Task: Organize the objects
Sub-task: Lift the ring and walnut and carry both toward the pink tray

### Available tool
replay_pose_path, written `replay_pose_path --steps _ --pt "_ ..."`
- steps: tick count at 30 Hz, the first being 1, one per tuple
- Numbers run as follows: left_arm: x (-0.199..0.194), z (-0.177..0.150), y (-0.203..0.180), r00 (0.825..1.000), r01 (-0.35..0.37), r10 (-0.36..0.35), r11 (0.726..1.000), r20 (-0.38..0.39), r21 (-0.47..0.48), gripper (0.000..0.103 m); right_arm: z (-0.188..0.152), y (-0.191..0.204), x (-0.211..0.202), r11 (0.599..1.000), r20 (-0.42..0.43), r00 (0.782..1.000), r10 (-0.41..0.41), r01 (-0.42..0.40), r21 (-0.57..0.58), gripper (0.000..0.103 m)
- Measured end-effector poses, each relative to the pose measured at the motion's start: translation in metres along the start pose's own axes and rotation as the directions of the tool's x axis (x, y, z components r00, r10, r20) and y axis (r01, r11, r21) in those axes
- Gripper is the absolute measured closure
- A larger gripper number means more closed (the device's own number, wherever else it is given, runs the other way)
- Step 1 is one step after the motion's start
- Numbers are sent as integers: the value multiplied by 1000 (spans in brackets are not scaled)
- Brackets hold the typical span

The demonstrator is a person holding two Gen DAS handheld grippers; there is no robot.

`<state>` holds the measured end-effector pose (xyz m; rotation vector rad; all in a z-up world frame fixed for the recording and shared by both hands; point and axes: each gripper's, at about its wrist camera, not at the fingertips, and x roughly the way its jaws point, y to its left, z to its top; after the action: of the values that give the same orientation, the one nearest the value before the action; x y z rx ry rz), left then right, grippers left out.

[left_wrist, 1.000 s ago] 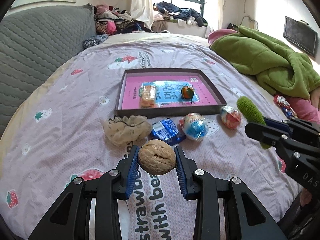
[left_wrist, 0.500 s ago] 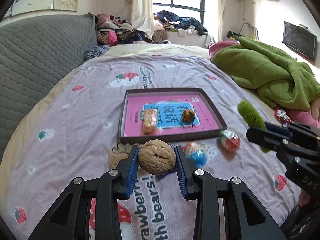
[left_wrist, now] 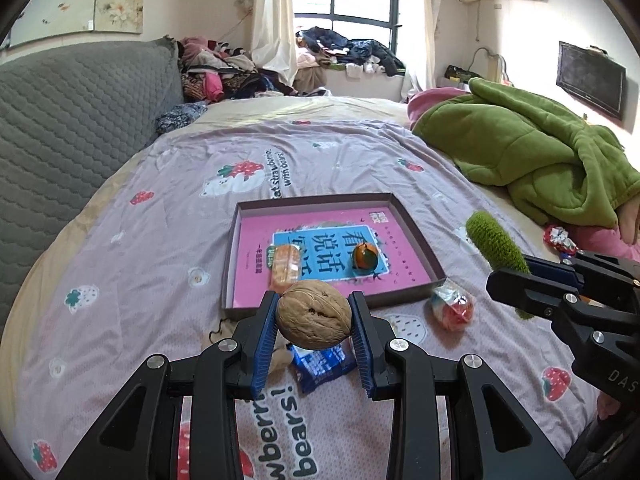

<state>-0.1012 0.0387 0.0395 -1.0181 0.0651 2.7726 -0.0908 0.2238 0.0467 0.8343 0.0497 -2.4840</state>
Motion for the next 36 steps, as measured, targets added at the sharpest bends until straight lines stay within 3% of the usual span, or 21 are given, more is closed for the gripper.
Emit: replay_pose_path --steps 19,36 --pt "42 46 -3 1000 6 -6 999 14 -35 67 33 -35 22 998 33 999 -28 30 -47 88" --pt "86 76 -3 1000 6 -5 999 24 -33 67 41 -76 53 999 63 997 -41 41 -9 88"
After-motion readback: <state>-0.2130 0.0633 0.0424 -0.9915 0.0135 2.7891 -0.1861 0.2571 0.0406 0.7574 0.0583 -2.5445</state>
